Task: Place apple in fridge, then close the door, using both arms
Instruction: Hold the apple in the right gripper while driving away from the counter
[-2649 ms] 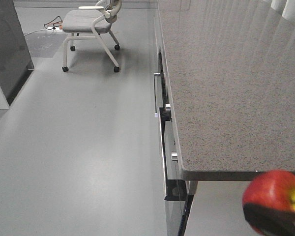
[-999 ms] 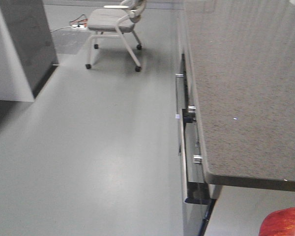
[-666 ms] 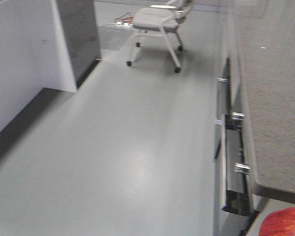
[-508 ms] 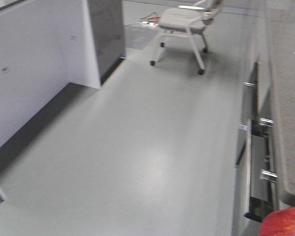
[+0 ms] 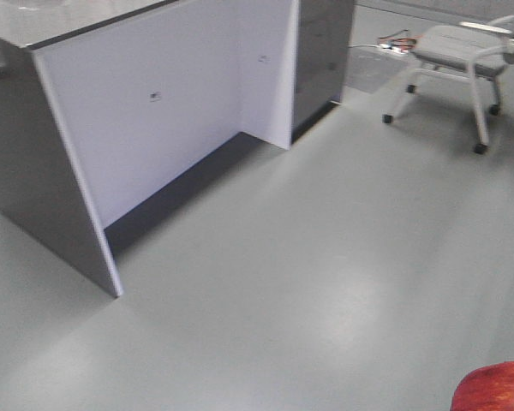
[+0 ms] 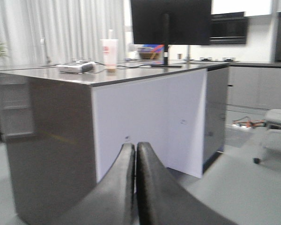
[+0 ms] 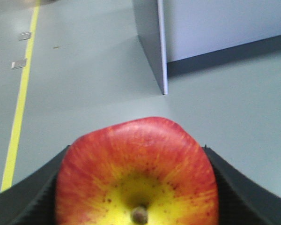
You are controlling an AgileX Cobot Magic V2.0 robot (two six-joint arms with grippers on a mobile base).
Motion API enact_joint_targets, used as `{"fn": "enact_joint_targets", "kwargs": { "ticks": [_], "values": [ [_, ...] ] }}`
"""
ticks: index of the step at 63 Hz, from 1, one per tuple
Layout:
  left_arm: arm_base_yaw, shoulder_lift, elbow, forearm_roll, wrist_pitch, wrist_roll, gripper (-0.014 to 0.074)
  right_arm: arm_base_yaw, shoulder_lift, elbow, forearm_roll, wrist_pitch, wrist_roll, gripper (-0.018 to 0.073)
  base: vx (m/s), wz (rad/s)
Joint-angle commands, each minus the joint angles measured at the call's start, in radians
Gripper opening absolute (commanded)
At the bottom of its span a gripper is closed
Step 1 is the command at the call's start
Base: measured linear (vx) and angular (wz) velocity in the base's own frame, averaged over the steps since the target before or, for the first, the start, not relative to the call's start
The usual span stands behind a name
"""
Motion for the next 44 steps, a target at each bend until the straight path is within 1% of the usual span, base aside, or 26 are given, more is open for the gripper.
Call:
{"fn": "enact_joint_targets", "kwargs": {
  "ticks": [1,44],
  "values": [
    [0.002,-0.016,0.021,-0.008,-0.068,-0.010,-0.0006,0.001,0.008,-0.025,0.025,-0.069,-0.008,0.0401,-0.03,0.51],
    [0.002,-0.016,0.021,-0.008,-0.068,-0.010,-0.0006,0.001,0.008,-0.025,0.025,-0.069,-0.008,0.0401,0.00,0.48]
  ]
}}
